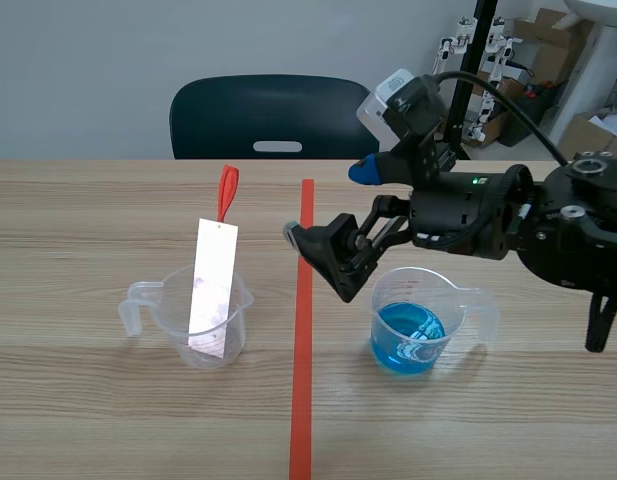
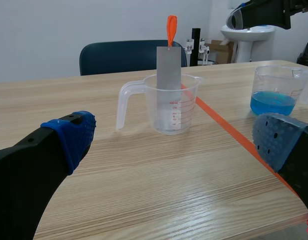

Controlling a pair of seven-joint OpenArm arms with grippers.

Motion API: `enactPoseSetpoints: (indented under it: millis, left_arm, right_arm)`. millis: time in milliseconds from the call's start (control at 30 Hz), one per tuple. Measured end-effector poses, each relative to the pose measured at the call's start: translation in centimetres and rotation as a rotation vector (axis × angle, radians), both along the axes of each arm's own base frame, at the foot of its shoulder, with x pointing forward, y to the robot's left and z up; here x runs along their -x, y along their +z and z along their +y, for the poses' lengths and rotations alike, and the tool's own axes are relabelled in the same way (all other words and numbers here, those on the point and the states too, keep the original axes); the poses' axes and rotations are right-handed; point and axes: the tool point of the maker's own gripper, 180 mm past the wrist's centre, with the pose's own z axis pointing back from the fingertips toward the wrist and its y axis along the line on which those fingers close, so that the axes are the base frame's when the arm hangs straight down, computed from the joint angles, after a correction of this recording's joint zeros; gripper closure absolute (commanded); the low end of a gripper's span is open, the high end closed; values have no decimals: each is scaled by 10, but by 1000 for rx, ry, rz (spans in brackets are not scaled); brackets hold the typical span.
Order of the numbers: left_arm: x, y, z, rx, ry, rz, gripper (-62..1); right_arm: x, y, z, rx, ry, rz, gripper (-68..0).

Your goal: Do the redox reaction experiment. lift the metal plate out of the left beaker

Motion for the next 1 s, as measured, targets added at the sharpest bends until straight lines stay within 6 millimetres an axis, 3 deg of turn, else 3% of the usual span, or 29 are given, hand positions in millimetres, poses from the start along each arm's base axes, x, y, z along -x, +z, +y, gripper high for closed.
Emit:
enactPoseSetpoints:
  millis: [200,633,1000]
  left_arm:
    - [0,0,0,0,0,0,-623]
    - [0,0,0,0,0,0,-623]
    - [0,0,0,0,0,0,-623]
  right_arm:
    - [-1,-16,20,-4,29,63,-679]
    - [3,-22,69,-18,128,92,-679]
    - [-7,-38,84,-21,110,136,-679]
